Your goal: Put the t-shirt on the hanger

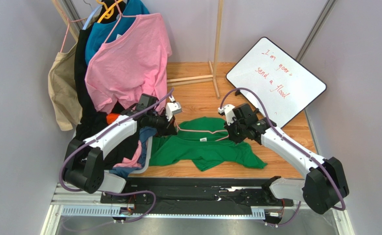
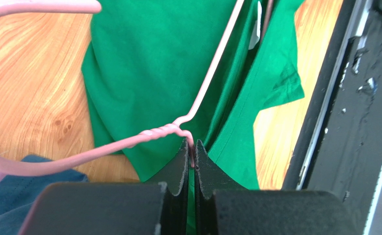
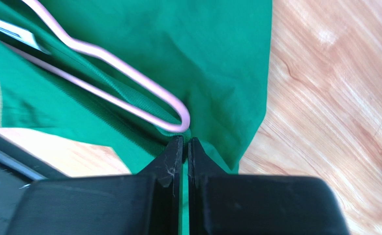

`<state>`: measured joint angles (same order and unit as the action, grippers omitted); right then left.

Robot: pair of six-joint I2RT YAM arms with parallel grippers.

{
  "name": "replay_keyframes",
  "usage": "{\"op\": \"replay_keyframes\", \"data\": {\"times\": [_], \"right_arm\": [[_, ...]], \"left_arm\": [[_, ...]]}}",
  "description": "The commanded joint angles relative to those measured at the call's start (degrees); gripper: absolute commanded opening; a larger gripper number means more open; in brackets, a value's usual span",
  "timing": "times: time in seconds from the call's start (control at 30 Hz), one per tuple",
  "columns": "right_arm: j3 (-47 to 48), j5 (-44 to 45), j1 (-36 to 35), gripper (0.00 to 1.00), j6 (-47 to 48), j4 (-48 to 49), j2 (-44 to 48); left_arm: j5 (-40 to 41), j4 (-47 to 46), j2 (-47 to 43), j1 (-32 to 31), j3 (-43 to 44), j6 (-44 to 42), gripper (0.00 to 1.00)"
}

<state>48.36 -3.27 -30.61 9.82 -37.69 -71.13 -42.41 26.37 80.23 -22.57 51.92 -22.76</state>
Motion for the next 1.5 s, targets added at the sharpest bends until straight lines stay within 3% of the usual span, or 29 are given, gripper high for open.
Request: {"op": "replay_keyframes", "data": {"times": [0.0, 0.23, 0.47, 0.73, 0.93, 1.07, 1.13, 1.17, 1.27, 1.47], "right_arm": [[4.02, -5.96, 1.96, 0.0, 0.11, -2.38, 3.81], [4.55, -5.17, 3.54, 0.0, 3.62, -3.27, 4.78], [6.66, -7.63, 9.78, 0.0, 5.99, -4.58, 2.58], [8.77, -19.4, 9.43, 0.0, 5.29, -7.83, 2.67], [9.21, -19.59, 9.25, 0.0, 5.47, -7.66, 3.9], [9.56, -17.82, 9.52, 0.0, 5.99, -8.01, 3.9], [9.74, -19.22, 9.6, 0.08, 6.52, -8.36, 4.51], [9.91, -20.02, 9.6, 0.2, 6.96, -8.88, 4.86], [10.09, -21.34, 9.69, 0.41, 8.54, -9.76, 7.49], [13.33, -20.28, 9.78, 0.7, 11.79, -11.08, 13.3]], "left_arm": [[3.74, 1.32, -1.57, -1.42, -0.77, -5.27, 0.0], [5.58, 1.14, -1.91, -3.97, -1.03, -9.12, 0.0], [8.48, 3.51, -2.36, -4.76, -2.97, -13.01, 0.0], [9.46, -0.44, 2.38, -10.47, 7.02, -5.73, 0.0], [9.37, -3.95, 7.74, -16.44, 14.08, -1.76, 0.0], [9.28, -6.86, 8.89, -19.35, 13.91, -0.36, 0.0], [9.63, -8.26, 9.42, -19.97, 14.0, 0.96, 0.0], [9.72, -8.79, 9.51, -19.97, 14.17, 1.23, 0.0], [10.77, -8.01, 9.25, -19.88, 16.36, 1.32, 0.0], [11.39, 2.53, 5.56, -19.8, 24.53, -3.16, 0.0]]}}
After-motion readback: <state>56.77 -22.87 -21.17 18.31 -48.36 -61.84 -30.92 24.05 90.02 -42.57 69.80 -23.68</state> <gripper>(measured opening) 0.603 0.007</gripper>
